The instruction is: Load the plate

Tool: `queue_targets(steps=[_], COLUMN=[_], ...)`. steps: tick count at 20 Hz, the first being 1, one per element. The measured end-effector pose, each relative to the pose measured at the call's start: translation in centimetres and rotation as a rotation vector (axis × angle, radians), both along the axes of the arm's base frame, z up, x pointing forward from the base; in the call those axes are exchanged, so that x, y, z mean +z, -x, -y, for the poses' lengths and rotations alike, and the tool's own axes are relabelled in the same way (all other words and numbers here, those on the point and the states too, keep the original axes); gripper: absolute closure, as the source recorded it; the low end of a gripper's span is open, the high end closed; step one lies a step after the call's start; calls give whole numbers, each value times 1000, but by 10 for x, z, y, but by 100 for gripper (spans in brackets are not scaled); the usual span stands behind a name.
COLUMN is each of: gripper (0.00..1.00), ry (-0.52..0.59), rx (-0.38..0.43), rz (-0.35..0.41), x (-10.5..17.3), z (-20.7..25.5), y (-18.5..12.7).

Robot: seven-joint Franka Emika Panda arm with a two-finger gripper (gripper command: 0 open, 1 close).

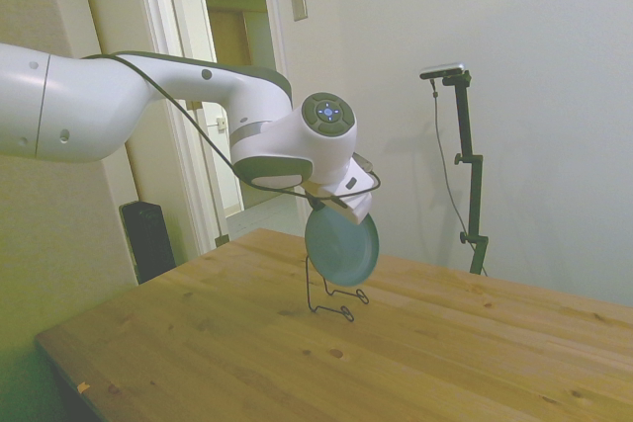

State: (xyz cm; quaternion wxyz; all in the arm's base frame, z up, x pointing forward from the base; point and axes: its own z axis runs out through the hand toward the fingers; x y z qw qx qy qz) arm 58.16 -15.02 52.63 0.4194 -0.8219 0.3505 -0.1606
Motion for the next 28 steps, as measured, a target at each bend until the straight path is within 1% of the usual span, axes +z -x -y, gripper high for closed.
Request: queue_targets(steps=[5,15,28], gripper=[100,100,100], ry=[-5,-111,-170], rx=[7,25,37], rz=[-3,23,29], x=[-5,-13,-32], z=[-1,-4,3], y=[1,3,5])
